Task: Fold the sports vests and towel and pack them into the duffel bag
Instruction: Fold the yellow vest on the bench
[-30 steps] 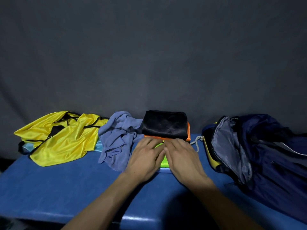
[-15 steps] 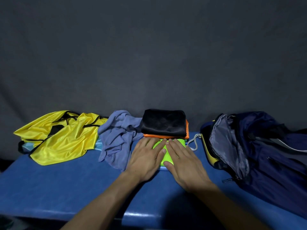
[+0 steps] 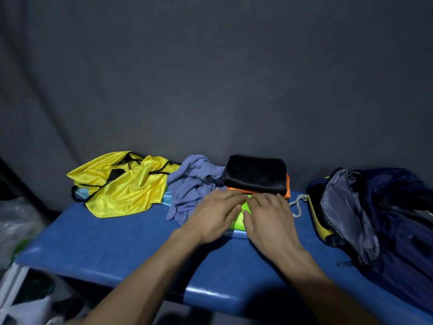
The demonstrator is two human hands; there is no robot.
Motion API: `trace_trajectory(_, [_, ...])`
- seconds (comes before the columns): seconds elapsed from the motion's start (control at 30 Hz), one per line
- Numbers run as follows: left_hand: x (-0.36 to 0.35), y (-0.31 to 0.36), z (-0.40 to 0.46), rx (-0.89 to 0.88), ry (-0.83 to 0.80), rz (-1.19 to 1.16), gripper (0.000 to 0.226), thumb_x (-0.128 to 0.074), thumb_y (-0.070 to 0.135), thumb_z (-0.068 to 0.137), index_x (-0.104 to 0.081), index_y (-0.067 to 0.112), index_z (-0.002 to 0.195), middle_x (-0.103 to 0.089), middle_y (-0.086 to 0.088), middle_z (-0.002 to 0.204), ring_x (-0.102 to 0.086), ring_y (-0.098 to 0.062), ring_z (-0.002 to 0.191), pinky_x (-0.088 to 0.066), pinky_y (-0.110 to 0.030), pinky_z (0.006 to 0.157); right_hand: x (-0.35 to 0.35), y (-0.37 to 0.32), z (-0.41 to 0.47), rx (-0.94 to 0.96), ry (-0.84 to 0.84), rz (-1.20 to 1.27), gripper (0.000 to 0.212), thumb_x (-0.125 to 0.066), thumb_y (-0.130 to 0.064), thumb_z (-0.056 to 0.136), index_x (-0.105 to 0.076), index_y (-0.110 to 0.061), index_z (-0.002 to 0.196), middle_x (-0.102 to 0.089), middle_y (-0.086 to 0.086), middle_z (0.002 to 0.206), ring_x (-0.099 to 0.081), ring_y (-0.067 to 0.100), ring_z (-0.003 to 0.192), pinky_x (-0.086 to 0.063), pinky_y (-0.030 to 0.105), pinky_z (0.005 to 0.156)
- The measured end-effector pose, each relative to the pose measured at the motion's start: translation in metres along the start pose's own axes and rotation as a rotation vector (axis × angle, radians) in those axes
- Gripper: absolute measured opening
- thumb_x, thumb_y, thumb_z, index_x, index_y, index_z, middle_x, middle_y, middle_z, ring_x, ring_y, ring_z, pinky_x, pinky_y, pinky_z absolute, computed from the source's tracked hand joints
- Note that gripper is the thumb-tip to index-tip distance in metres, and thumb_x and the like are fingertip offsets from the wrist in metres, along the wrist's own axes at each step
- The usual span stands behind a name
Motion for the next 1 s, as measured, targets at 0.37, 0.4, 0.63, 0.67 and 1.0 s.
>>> trace_trajectory(0.37, [0.112, -0.200, -0.150, 0.953, -0.182, 0.326, 0.047, -0.076, 0.062, 0.079, -0.059, 0.034, 0.112, -0.048, 0.002, 0.118, -0.046, -0.031, 0.120, -0.047, -0.043, 0.096, -0.002, -0.059, 0.011, 0.216, 0.119, 0.139, 0.026, -0.050, -0.027, 0.087, -0.070, -0.020, 0.102, -0.067, -0.002, 0.093, -0.060, 0.027, 0.091, -0.047, 0.041, 0.074])
trace_trajectory(0.4, [0.115, -0.203, -0.152, 0.931, -0.149, 0.378, 0.036, -0.070, 0.058, 0.087, -0.061, 0.033, 0.111, -0.052, 0.000, 0.120, -0.047, -0.032, 0.120, -0.047, -0.044, 0.096, -0.001, -0.060, 0.011, 0.215, 0.126, 0.146, 0.025, -0.052, -0.026, 0.086, -0.070, -0.020, 0.102, -0.067, -0.002, 0.093, -0.060, 0.027, 0.091, -0.047, 0.041, 0.074])
trace_trajectory(0.63, [0.169, -0.170, -0.162, 0.720, 0.474, 0.082, 0.018, -0.052, 0.026, 0.105, -0.042, 0.015, 0.095, -0.056, -0.006, 0.081, -0.050, -0.034, 0.074, -0.035, -0.041, 0.064, 0.019, -0.076, 0.001, 0.229, 0.186, 0.317, 0.023, -0.056, -0.022, 0.087, -0.070, -0.017, 0.105, -0.067, -0.003, 0.093, -0.060, 0.026, 0.087, -0.049, 0.038, 0.070])
trace_trajectory(0.67, [0.171, -0.161, -0.162, 0.678, 0.479, 0.070, 0.017, -0.052, 0.025, 0.105, -0.042, 0.016, 0.095, -0.055, -0.003, 0.078, -0.051, -0.033, 0.073, -0.035, -0.041, 0.063, 0.018, -0.078, -0.002, 0.228, 0.164, 0.323, 0.025, -0.053, -0.025, 0.089, -0.069, -0.018, 0.106, -0.067, -0.004, 0.093, -0.060, 0.026, 0.087, -0.049, 0.038, 0.071])
trace_trajectory(1.0, [0.138, -0.007, -0.124, 0.311, 0.344, -1.054, 0.011, -0.061, 0.021, 0.100, -0.053, 0.013, 0.096, -0.058, -0.005, 0.072, -0.053, -0.012, 0.062, -0.045, -0.024, 0.058, -0.005, -0.112, -0.019, -0.041, -0.370, 1.175, 0.107, -0.089, -0.034, 0.076, -0.020, -0.044, 0.156, -0.055, -0.023, 0.135, -0.060, -0.006, 0.112, -0.053, 0.022, 0.091])
Point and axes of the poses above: each hand's wrist, its own z-axis towards the middle knuckle, its own x-axis out of the back of the hand, y = z × x, the point moved 8 cm from there along z, towards the middle knuckle
